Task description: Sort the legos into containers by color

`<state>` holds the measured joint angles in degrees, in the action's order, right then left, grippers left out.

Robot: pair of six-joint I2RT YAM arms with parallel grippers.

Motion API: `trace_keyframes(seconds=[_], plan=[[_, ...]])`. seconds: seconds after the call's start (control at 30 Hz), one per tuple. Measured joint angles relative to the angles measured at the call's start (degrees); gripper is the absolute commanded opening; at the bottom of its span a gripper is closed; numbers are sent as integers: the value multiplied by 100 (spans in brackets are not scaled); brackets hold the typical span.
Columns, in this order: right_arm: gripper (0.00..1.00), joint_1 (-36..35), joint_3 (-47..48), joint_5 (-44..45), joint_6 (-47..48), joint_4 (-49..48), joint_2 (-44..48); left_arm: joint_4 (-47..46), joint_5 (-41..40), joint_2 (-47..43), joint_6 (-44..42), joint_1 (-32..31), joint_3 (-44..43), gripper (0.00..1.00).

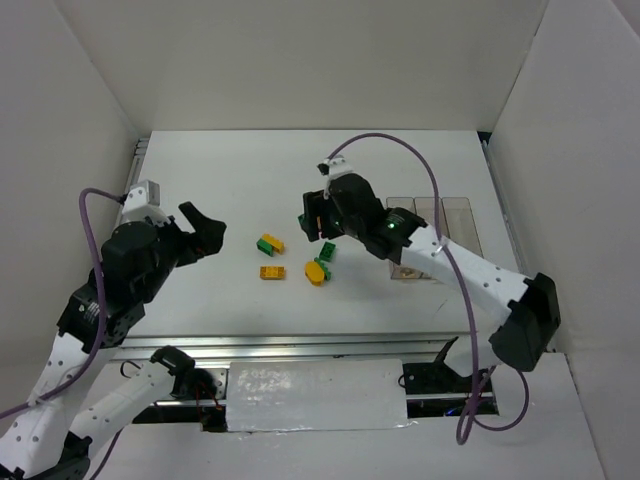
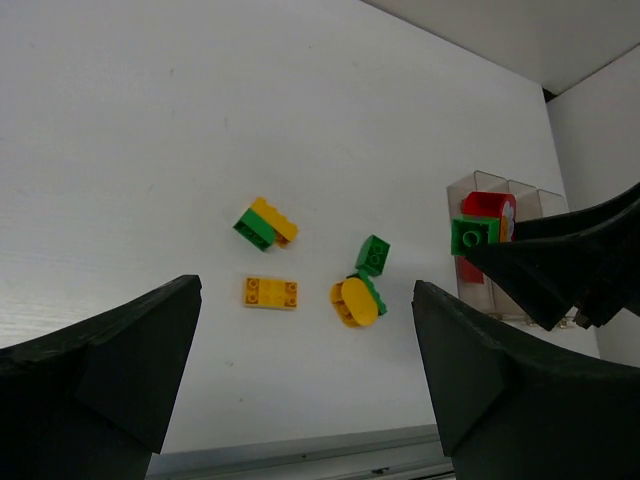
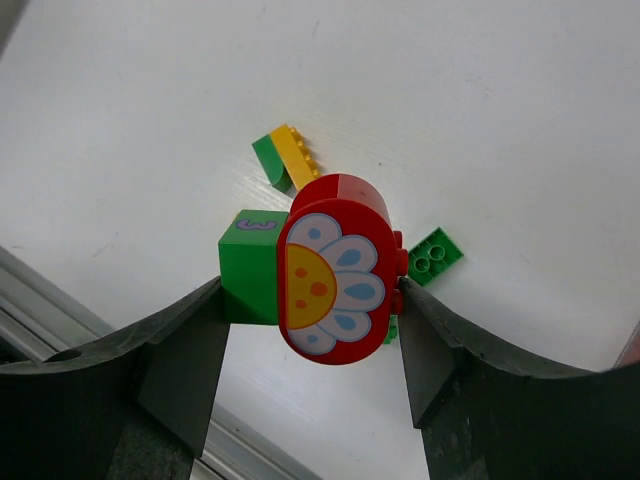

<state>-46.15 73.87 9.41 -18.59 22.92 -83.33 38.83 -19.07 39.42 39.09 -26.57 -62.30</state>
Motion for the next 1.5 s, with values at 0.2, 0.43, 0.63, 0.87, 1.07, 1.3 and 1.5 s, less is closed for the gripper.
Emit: trace_keyframes(seconds=[0.2,0.43,0.63,0.87,1.07,1.3,1.5], plan=[[24,-103,-599,28,-17,-98,938,-452,704,363,341,0,63,100],[24,-575,-1226,-247,81,-304,1886,-1394,2406,992,1045,0,306,98],[25,-1137,-1346,-216,341,-459,2138,-2022,3416,1523,1410,-131,446,94],[26,-1311,-1346,90,522,-461,2048,-2347,3829,1812,1539,-767,448,85],[27,-1325,-1351,142,608,-494,2144,-2706,3891,1797,1637,-957,748,78],[28,-1346,-1401,-66,651,-520,2240,-2944,3985,1851,1661,-1082,881,31],[69,-1346,-1497,-116,647,-634,2260,-2881,3980,1853,1613,-1088,863,0]])
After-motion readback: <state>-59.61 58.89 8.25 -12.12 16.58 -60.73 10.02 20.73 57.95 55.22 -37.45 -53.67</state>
